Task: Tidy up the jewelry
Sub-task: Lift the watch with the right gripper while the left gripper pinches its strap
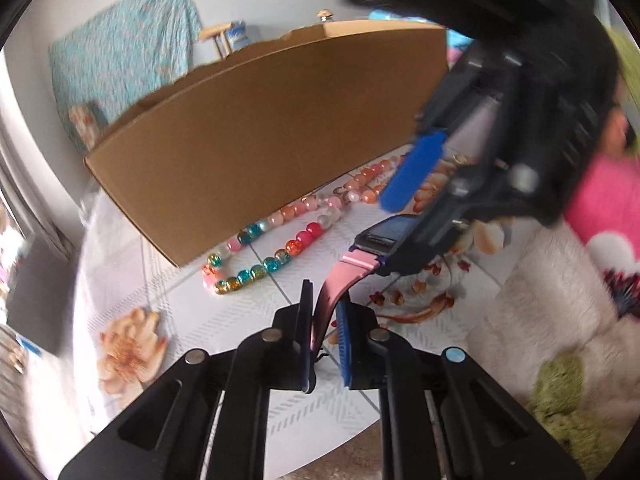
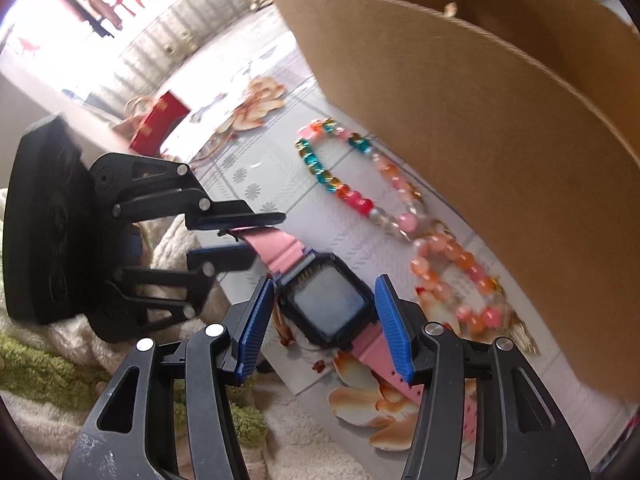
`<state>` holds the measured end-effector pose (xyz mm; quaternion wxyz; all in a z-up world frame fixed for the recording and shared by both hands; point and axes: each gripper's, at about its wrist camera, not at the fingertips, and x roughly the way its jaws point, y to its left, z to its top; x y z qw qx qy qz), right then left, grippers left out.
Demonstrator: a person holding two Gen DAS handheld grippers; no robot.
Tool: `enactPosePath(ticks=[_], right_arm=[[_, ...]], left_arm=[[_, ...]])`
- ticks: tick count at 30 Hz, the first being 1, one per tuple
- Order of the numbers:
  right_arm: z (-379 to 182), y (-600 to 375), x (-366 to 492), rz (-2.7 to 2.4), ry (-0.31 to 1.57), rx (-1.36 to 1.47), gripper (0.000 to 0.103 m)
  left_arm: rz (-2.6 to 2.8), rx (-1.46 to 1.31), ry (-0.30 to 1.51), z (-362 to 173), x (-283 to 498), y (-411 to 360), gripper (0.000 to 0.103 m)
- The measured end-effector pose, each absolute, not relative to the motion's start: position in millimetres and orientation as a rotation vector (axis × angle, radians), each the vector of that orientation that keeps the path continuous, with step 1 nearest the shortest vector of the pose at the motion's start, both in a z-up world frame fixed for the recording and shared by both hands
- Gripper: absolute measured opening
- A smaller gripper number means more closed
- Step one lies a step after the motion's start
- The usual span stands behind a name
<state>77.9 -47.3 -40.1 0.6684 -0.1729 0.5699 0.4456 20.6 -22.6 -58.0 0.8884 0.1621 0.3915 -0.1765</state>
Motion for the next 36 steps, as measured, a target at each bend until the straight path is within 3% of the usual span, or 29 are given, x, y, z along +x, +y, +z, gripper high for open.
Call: enactPosePath(ticks=[10,17,23,36], right_arm=[[-29,-79,28,0.724,0.993,-0.498,0.048],[-48,-80,5,0.549,0.861,-0.664,0.012],[-44,-84,-15,0.469,0.743,-0.670,0.002],[98,-88,-26,0.356,0.371,-0.588,0.001]], left_arm=[[-0.380,0.315,0.854,-56,36,-22,0.007],[-0.366,0.326,0.859,-58,34,-25,0.006],[-0.335,0.336,0.814,-56,19,-31,0.004],[-0.329,0.258,0.480,87,25,-9,0.003]])
